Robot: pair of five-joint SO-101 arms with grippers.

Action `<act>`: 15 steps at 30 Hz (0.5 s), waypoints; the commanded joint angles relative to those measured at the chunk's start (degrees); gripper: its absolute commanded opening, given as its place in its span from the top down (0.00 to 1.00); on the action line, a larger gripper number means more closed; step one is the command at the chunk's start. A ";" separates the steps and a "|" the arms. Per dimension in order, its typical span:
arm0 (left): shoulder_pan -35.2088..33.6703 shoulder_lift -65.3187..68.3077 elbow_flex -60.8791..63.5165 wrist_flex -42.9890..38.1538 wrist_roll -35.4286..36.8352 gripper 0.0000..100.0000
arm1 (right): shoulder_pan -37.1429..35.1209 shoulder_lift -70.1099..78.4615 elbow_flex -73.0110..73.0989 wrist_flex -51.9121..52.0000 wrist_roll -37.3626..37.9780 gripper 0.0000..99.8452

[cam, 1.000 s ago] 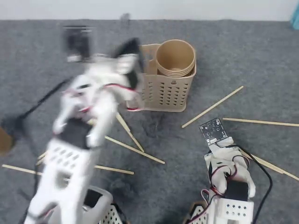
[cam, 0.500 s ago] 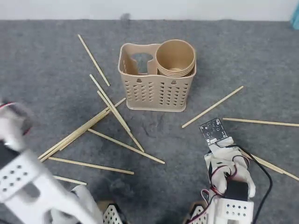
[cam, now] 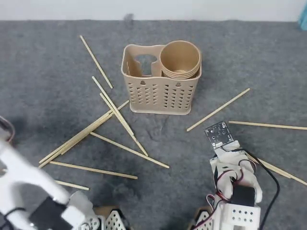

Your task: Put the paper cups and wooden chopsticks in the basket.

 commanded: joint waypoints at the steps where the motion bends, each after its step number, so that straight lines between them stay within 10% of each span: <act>1: 0.62 2.46 -3.30 -2.02 -0.97 0.87 | -0.31 -0.84 -0.18 -0.84 0.79 0.99; 15: 0.53 18.73 -12.00 -1.85 -0.62 0.98 | -0.31 -0.84 -0.18 -0.84 0.79 0.99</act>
